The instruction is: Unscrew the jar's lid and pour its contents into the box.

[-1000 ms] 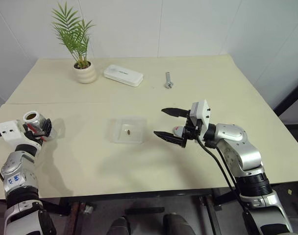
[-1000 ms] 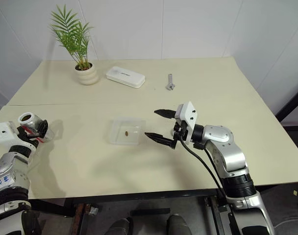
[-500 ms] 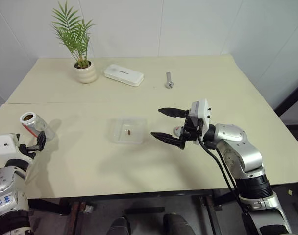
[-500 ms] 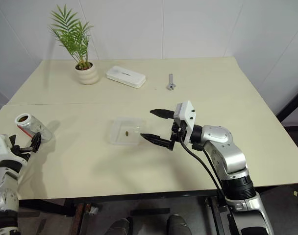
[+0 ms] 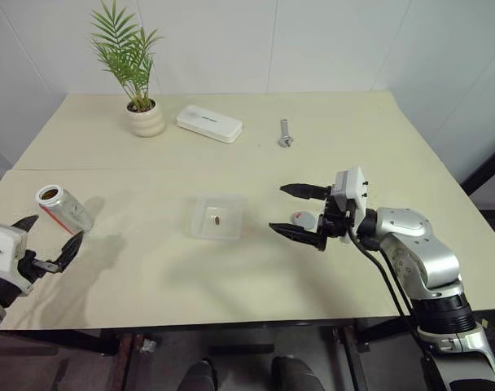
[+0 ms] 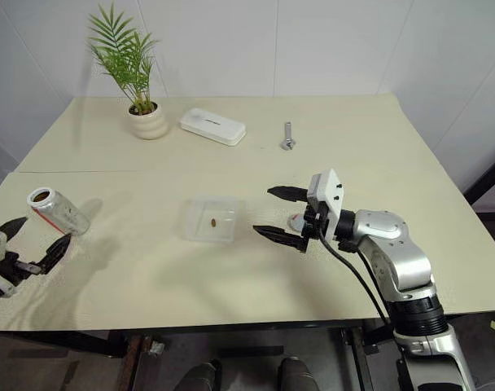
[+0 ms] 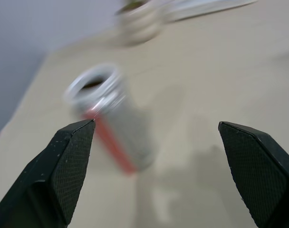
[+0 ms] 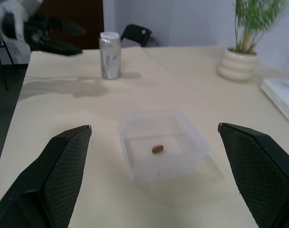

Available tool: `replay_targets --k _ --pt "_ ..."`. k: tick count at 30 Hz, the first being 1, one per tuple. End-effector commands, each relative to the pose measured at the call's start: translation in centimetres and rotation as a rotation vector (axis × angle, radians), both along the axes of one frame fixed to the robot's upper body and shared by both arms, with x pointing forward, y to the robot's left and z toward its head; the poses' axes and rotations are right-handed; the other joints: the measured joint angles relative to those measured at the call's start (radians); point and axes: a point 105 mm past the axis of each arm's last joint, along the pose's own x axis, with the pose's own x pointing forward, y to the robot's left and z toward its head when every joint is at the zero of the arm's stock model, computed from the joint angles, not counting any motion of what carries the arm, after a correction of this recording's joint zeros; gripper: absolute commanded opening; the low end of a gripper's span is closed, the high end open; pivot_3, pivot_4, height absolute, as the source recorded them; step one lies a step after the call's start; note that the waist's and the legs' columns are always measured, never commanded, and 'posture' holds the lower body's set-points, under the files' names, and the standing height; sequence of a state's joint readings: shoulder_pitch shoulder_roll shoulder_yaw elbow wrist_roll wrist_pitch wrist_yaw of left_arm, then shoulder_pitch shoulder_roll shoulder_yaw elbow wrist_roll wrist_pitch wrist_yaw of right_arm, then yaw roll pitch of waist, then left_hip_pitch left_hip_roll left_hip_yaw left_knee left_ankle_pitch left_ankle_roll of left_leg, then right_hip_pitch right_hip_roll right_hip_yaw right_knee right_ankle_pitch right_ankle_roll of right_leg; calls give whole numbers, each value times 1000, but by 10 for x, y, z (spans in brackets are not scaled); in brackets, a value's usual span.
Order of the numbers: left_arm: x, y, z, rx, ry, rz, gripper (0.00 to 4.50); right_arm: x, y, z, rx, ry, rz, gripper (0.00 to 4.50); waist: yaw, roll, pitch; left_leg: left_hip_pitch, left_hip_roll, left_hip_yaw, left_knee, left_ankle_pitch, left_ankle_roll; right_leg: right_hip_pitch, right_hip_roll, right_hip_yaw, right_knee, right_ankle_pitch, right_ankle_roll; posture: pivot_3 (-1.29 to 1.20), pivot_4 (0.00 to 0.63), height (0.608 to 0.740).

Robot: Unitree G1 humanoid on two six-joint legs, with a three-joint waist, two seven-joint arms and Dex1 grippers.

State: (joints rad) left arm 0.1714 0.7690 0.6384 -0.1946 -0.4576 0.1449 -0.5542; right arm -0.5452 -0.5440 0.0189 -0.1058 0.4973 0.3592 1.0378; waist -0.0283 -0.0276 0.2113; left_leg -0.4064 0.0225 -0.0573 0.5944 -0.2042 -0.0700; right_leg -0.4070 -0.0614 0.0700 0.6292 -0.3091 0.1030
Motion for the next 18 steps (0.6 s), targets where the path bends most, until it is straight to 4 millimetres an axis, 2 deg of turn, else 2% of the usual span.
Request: replay_targets --k 1,4,7,12,15,18 --pt "-1 -36 18 30 25 -238 4426 0 -11 15 -5 -40 3 4500 -1 0 0 0 1 1 0 0 0 0 0 1 -1 0 0 0 150 740" --pt "0 -58 19 58 94 -389 4426 2 -19 16 -30 -62 -11 4500 -5 0 0 0 1 3 -1 -1 1 0 1 3 -2 0 0 0 150 740" --pt "2 -69 24 100 114 -477 4426 4 -23 23 -37 -106 -40 4500 -9 0 0 0 3 7 -2 -2 2 -2 3 7 -2 1 1 0 150 740" --pt "6 -67 30 94 107 -507 4426 -5 -27 21 -49 -87 -50 4500 -17 0 0 0 6 10 -2 -3 3 -4 7 10 -2 2 4 0 150 740" --pt "10 -67 31 67 94 -506 4426 -9 -31 18 -54 -67 -61 4500 -20 0 0 1 6 10 -2 -4 3 -4 8 11 -2 9 15 0 150 740" --pt "12 -71 29 59 91 -513 4426 -9 -32 17 -60 -61 -60 4500 -23 0 0 1 6 12 -1 -4 3 -4 8 13 -2 9 15 0 150 740"
